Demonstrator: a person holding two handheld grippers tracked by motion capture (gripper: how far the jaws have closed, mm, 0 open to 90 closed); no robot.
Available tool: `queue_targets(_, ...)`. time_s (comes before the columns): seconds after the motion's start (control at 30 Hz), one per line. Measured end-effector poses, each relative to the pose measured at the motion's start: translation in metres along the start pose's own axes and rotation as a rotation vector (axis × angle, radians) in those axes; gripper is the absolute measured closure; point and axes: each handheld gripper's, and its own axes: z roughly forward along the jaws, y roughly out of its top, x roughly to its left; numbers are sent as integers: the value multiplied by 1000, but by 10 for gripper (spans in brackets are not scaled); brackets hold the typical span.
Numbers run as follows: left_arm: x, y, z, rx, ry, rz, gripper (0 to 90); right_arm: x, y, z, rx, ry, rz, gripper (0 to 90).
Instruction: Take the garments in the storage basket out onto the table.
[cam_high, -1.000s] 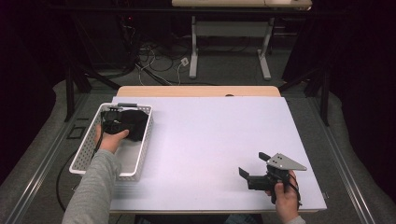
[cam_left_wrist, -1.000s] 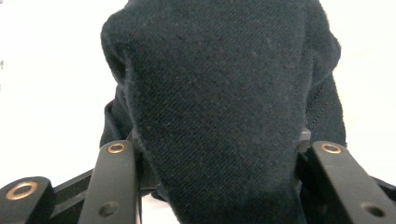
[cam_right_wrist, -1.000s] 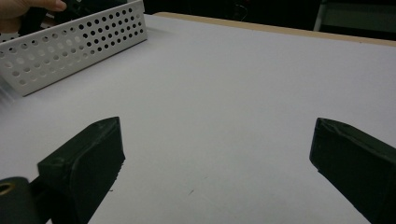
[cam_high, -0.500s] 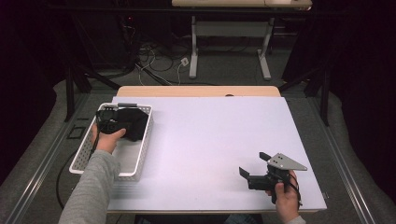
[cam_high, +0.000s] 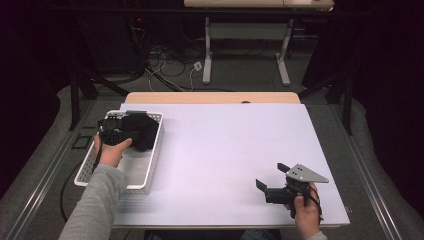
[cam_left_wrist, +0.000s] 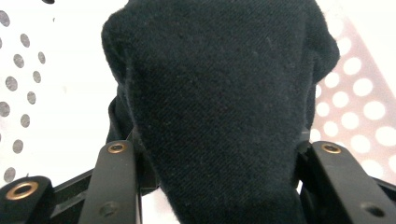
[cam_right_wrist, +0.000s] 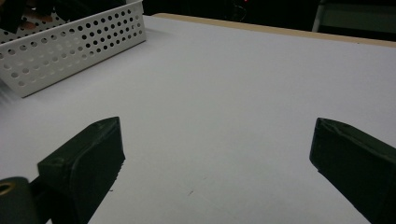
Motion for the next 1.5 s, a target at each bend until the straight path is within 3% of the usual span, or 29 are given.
queue_targets(0.9, 1, -5, -42, -188, -37, -41, 485, 1, 0, 0, 1, -1, 2, 27)
queue_targets(1.5, -3, -7, -67, -278, -76, -33, 484, -1, 0, 0, 0, 0, 3, 28)
